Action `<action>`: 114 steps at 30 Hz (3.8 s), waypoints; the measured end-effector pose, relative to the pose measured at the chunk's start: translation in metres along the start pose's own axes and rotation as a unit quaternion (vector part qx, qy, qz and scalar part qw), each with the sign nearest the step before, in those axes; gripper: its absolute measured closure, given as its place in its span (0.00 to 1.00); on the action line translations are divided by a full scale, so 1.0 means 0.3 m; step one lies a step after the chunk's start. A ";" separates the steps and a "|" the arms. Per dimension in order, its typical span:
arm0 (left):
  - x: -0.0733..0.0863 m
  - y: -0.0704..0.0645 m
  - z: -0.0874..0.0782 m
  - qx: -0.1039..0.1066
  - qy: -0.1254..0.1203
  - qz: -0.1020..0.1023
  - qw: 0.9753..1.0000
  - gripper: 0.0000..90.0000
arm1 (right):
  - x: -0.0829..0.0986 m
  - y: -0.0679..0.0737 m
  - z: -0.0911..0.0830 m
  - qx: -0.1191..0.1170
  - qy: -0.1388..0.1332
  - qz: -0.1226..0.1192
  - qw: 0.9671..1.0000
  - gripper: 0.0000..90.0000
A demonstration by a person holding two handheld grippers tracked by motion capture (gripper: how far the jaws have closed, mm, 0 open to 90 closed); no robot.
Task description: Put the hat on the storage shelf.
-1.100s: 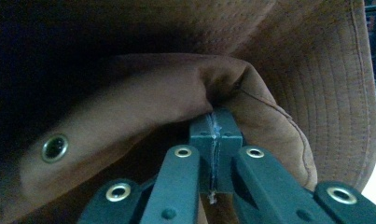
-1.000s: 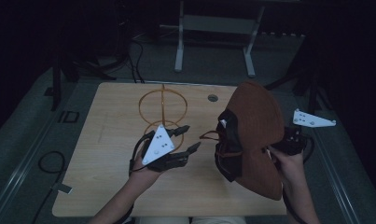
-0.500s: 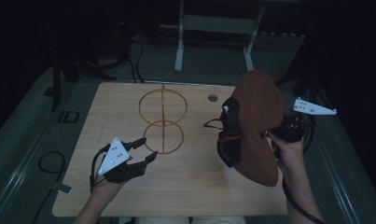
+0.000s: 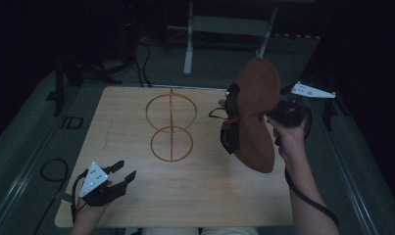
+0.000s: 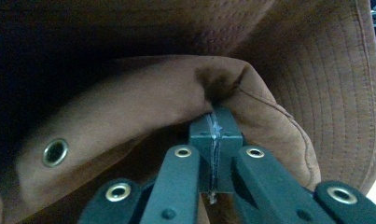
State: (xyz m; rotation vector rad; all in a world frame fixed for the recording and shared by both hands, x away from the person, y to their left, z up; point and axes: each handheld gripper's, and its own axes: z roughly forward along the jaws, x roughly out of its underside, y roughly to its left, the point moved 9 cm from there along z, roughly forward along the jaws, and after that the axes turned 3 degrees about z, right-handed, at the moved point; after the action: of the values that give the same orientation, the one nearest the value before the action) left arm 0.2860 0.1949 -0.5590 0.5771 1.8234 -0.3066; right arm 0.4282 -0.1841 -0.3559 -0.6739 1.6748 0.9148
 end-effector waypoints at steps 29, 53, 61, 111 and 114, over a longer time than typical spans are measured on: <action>0.184 0.142 -0.054 -0.082 0.022 -0.090 0.992 0.08 | -0.155 0.163 0.478 -0.027 0.038 -0.030 0.998 0.99; 0.200 0.141 -0.061 -0.076 0.019 -0.109 0.991 0.08 | 0.052 0.266 0.759 -0.047 0.162 -0.047 0.985 0.73; 0.202 0.139 -0.060 -0.072 0.019 -0.110 0.991 0.08 | 0.104 0.308 0.787 -0.047 0.170 -0.096 0.980 0.41; 0.225 0.127 -0.039 -0.074 0.030 -0.100 0.992 0.08 | 0.220 0.190 0.452 -0.022 0.138 -0.097 0.985 0.15; 0.224 0.124 -0.039 -0.073 0.030 -0.095 0.992 0.08 | 0.251 0.177 0.425 -0.016 0.141 -0.099 0.985 0.15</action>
State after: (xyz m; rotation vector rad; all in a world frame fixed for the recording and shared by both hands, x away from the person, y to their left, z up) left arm 0.2802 0.2475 -0.6157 0.3133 1.9439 -0.2835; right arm 0.4319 -0.0476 -0.4340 -1.0112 1.8046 0.7316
